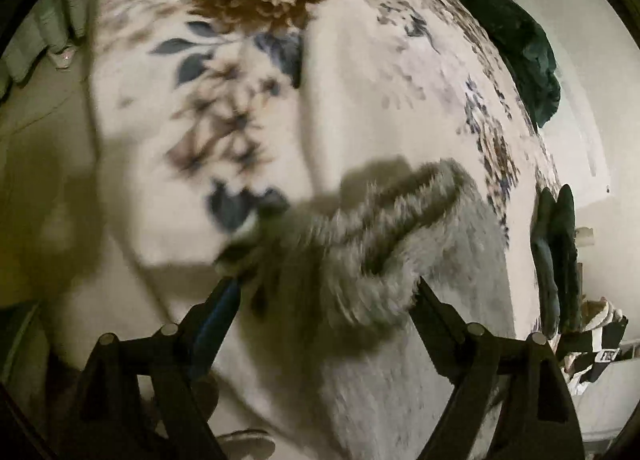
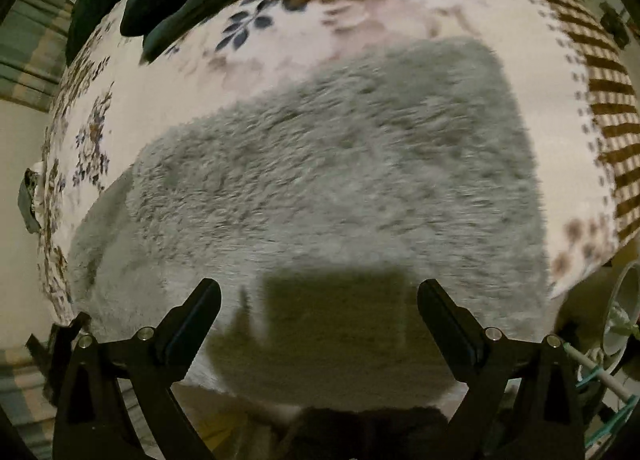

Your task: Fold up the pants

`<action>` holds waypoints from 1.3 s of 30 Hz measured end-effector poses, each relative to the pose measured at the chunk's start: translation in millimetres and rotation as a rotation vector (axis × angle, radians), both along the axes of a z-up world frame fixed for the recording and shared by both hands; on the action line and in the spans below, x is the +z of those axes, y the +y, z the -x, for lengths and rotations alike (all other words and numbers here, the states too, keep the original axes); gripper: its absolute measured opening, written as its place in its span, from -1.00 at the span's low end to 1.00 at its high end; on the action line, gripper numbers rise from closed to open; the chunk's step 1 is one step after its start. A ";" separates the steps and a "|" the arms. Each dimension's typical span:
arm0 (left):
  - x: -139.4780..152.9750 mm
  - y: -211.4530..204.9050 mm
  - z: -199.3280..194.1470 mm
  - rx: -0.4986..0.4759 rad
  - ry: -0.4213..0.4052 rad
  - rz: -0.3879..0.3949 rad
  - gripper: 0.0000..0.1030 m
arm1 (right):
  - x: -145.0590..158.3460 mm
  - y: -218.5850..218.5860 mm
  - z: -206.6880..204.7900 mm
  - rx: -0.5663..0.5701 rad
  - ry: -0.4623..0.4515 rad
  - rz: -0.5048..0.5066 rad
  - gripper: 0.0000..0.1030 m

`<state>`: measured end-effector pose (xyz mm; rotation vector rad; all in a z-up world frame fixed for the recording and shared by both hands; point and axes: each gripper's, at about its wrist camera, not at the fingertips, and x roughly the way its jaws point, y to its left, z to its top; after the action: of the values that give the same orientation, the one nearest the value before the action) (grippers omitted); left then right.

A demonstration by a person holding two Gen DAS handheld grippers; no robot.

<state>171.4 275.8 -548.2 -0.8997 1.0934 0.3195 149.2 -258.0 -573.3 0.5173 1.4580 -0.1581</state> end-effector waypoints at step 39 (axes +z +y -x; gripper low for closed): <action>139.5 -560.2 49.2 -1.149 -0.268 -0.104 -0.48 | 54.9 -273.7 183.0 -0.506 -0.078 -0.039 0.95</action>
<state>122.3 -284.4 -408.7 -0.1130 1.1571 -0.6721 -33.8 -531.7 -518.4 0.9088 1.2320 -0.5040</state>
